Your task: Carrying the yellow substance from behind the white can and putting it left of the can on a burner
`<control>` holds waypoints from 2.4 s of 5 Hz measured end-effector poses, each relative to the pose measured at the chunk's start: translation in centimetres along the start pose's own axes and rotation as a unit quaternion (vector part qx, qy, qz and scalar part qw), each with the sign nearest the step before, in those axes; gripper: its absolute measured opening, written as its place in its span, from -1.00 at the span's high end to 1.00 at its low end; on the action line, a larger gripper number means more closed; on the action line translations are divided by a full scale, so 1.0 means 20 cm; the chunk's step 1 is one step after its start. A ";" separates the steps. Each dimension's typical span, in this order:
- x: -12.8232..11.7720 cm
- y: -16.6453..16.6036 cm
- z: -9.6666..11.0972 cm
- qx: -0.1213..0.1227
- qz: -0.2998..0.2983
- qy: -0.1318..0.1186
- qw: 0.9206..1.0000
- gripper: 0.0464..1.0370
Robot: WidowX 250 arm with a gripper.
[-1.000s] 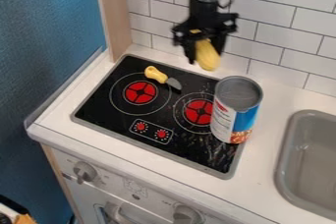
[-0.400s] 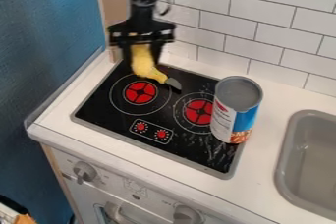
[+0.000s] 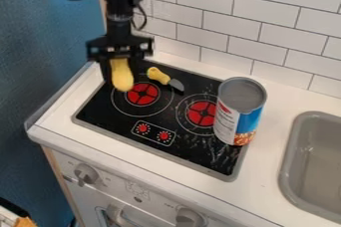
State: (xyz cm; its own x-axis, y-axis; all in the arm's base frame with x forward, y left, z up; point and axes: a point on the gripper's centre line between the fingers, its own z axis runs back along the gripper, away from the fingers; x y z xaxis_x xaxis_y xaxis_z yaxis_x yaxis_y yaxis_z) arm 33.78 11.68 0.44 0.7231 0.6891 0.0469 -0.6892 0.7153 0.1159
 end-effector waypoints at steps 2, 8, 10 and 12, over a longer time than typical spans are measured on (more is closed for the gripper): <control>-0.03 -0.02 -0.12 -0.023 -0.017 0.009 1.000 -0.20; -0.06 -0.05 -0.23 -0.003 -0.011 0.051 0.999 -0.90; -0.06 -0.11 -0.06 0.032 -0.060 0.041 0.997 -0.91; -0.02 -0.11 0.15 0.012 -0.029 -0.008 0.999 -0.91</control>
